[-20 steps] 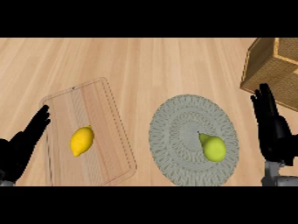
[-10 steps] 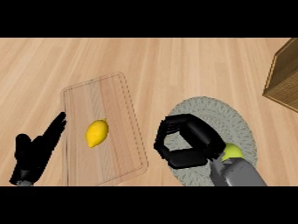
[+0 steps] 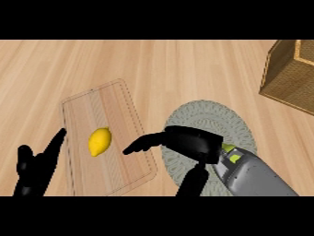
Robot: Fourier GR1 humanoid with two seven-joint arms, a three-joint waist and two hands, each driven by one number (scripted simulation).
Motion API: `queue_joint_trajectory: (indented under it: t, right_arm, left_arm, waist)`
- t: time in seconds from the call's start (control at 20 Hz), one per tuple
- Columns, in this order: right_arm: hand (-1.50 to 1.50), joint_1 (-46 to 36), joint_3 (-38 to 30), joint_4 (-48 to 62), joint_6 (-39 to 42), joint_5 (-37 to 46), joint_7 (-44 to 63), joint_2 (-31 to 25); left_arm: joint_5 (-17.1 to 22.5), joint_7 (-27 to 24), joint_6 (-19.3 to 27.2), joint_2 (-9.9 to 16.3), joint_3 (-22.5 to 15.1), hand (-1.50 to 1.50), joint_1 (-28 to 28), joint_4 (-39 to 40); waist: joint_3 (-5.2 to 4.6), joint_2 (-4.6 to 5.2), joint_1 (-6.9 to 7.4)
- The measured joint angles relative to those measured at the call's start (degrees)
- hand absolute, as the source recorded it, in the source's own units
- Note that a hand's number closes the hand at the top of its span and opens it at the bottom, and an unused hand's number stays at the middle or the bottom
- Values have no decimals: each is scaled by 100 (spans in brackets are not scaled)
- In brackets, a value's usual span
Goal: Pick the pear from the placemat and place it in the basket
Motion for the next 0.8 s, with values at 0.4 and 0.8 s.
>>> queue_joint_trajectory:
  t: [0.4,0.8]
  right_arm:
    - [-150,-2319,-708,712,1474,253,295,-1078]
    - [-150,-3931,-704,2114,3316,-92,103,-1734]
  left_arm:
    - [-34,159,-7,-23,-3,0,-84,-10]
    - [-34,202,-56,-54,43,0,-118,9]
  waist:
    - [-16,54,48]
    - [-29,80,98]
